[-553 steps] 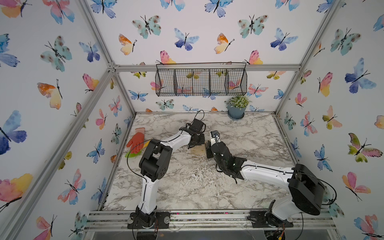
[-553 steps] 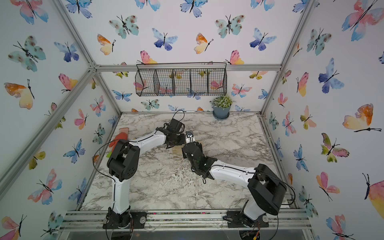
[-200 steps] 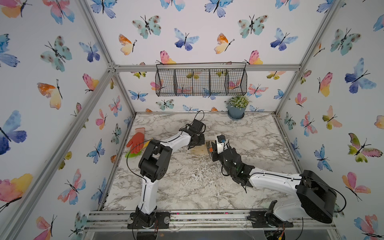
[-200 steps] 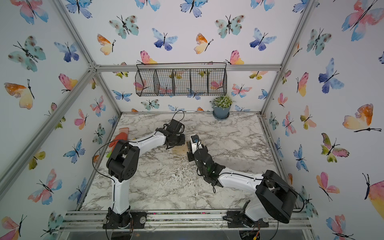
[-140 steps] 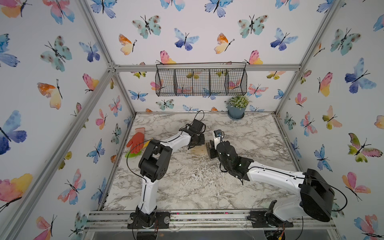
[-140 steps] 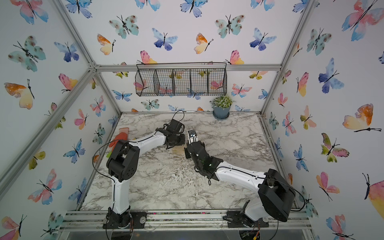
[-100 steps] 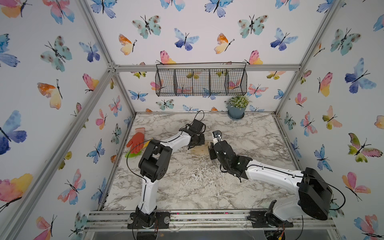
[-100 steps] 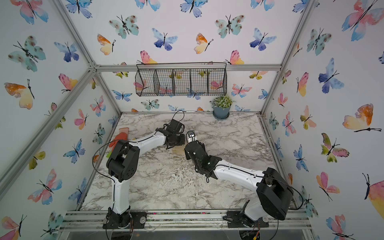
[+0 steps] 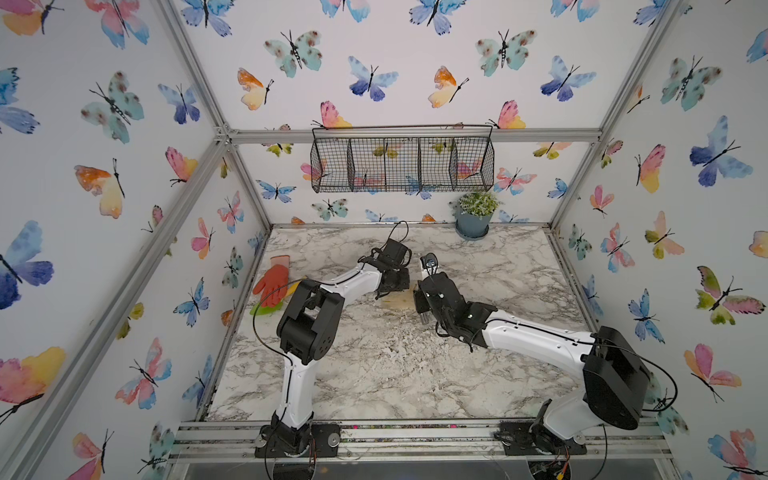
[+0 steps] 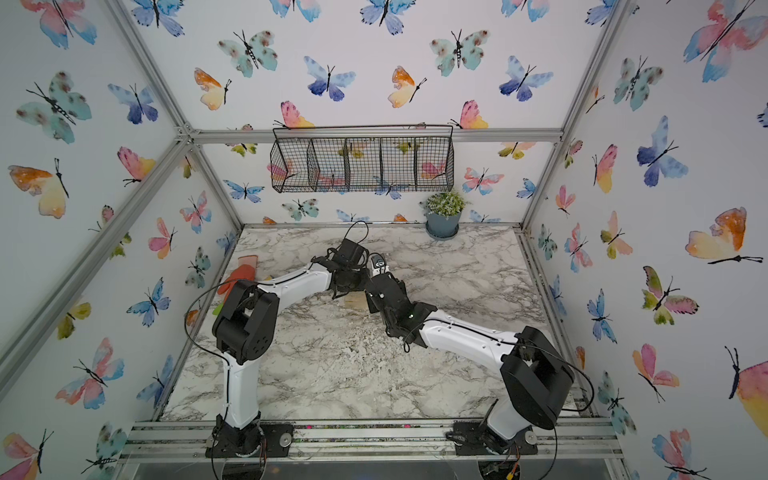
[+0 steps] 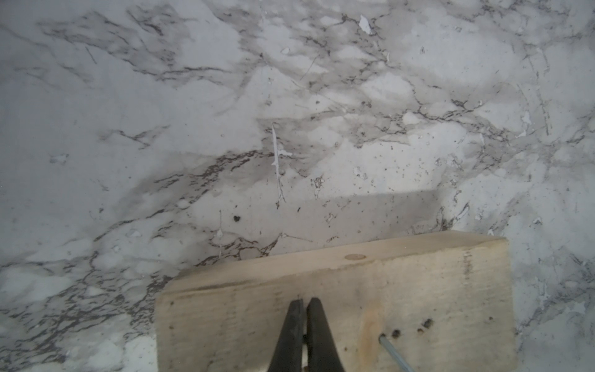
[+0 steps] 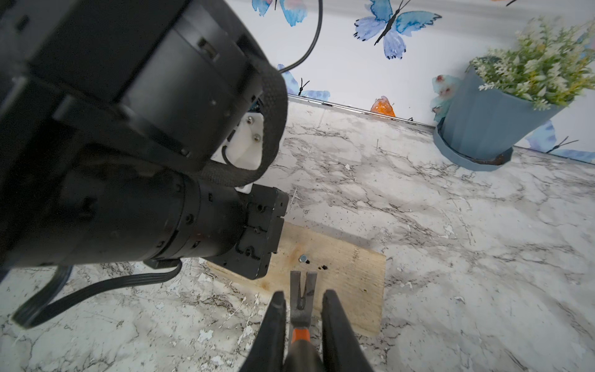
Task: Use a claw hammer to pull out a nail
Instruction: Remove the nail from the mounting plate.
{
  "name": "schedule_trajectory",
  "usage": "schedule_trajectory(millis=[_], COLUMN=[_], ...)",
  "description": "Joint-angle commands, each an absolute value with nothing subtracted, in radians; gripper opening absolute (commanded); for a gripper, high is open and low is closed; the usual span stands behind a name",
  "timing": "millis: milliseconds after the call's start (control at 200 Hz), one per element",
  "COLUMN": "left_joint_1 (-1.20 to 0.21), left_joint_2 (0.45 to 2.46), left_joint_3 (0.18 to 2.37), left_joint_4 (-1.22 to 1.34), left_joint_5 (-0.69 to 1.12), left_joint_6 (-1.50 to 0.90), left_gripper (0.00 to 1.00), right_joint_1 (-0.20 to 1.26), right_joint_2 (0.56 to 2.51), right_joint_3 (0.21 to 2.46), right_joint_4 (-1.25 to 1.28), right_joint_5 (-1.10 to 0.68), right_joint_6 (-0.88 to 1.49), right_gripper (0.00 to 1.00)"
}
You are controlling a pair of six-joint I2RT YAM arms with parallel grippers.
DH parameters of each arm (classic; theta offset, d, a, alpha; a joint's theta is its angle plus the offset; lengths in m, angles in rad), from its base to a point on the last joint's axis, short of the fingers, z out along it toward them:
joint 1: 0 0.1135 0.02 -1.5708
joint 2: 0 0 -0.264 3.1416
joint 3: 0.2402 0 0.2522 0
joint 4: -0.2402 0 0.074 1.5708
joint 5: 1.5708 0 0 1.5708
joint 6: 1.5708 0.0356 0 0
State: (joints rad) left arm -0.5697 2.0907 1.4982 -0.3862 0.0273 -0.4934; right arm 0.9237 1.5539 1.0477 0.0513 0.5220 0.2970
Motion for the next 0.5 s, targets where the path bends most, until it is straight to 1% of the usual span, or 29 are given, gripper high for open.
schedule_trajectory(millis=[0, 496], left_joint_1=[-0.588, -0.595], left_joint_2=[2.293, 2.296], left_joint_3=[1.364, 1.365], left_joint_4=[-0.580, -0.577], left_joint_5=[0.062, 0.063], left_joint_6=[-0.489, -0.491], left_gripper=[0.08, 0.08], right_joint_1=[0.912, 0.885], right_joint_2=[1.561, 1.626], right_joint_3=[1.109, 1.205], right_joint_4=[0.091, 0.090], right_joint_5=[0.521, 0.506], right_joint_6=[0.305, 0.289], right_gripper=[0.03, 0.03])
